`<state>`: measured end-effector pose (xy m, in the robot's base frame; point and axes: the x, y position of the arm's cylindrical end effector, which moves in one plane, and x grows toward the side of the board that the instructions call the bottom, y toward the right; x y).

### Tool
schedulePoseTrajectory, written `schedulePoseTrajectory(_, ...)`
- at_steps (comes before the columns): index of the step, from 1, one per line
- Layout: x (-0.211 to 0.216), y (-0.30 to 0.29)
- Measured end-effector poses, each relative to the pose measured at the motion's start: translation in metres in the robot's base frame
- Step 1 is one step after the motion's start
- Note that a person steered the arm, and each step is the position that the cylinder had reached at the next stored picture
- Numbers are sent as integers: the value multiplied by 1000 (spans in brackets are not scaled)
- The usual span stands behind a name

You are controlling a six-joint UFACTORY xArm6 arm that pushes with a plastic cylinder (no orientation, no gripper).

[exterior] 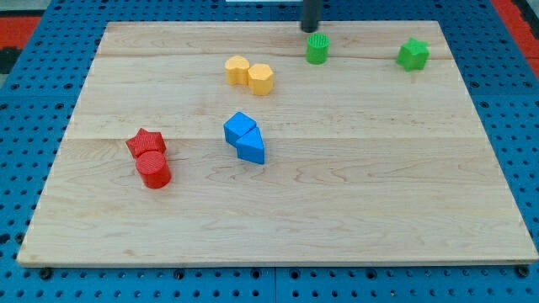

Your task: Push the green circle into the green star

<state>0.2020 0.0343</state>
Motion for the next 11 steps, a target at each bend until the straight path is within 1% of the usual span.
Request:
schedulePoseTrajectory(1,3,-53)
schedulePoseTrajectory(2,31,-43)
schedulePoseTrajectory(3,62,-9)
schedulePoseTrajectory(4,68,39)
schedulePoseTrajectory(5,68,84)
schedulePoseTrajectory(6,60,61)
schedulePoseTrajectory(7,33,59)
schedulePoseTrajectory(8,23,71)
schedulePoseTrajectory(9,42,118)
schedulePoseTrajectory(10,44,141)
schedulePoseTrajectory(11,44,142)
